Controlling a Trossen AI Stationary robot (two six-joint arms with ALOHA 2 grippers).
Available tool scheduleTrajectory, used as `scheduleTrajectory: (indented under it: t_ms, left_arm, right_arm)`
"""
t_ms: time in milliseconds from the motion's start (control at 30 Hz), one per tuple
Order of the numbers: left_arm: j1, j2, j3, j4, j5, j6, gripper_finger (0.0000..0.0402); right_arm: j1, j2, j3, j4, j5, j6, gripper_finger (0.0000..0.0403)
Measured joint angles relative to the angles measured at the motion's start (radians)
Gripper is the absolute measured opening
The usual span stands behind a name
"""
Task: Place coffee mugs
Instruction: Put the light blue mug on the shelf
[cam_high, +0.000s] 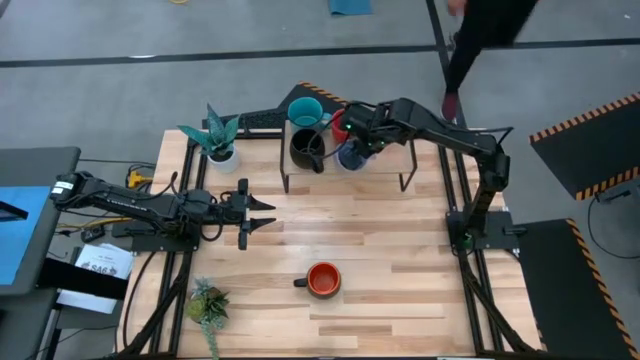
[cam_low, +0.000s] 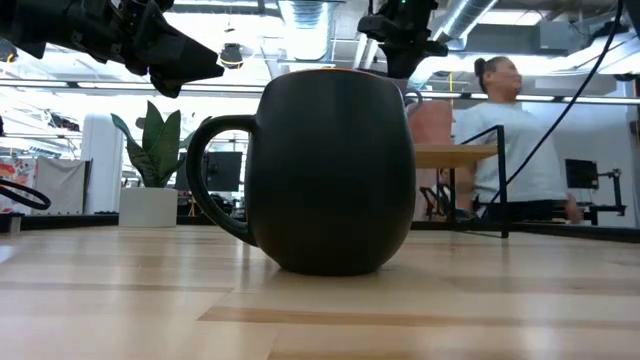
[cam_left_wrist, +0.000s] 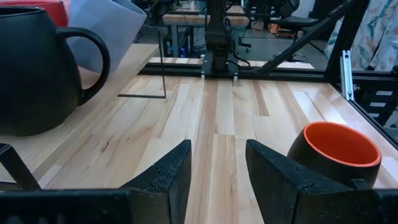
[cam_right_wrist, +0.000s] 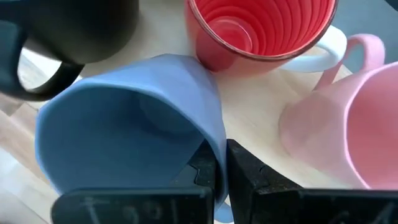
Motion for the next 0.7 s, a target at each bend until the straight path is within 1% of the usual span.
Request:
scheduleTrajectory:
  t_ms: [367, 433, 567, 700]
  left_arm:
    - [0.0, 0.0, 0.0, 0.0, 0.0, 0.0, 0.0137]
    - [0.0, 0.0, 0.0, 0.0, 0.0, 0.0, 0.0137]
    - [0.0, 0.0, 0.0, 0.0, 0.0, 0.0, 0.0137]
    - [0.0, 0.0, 0.0, 0.0, 0.001, -0.001, 0.0137]
  right_arm:
    - [-0.021, 0.0, 0.0, 0.017, -0.003, 0.022, 0.0039]
    - [-0.02, 0.0, 0.0, 0.017, -0.003, 0.022, 0.0054]
    - [-0.019, 0.0, 0.0, 0.027, -0.003, 0.022, 0.0097]
    - [-0.019, -0.001, 0.0, 0.067, -0.002, 0.022, 0.0116]
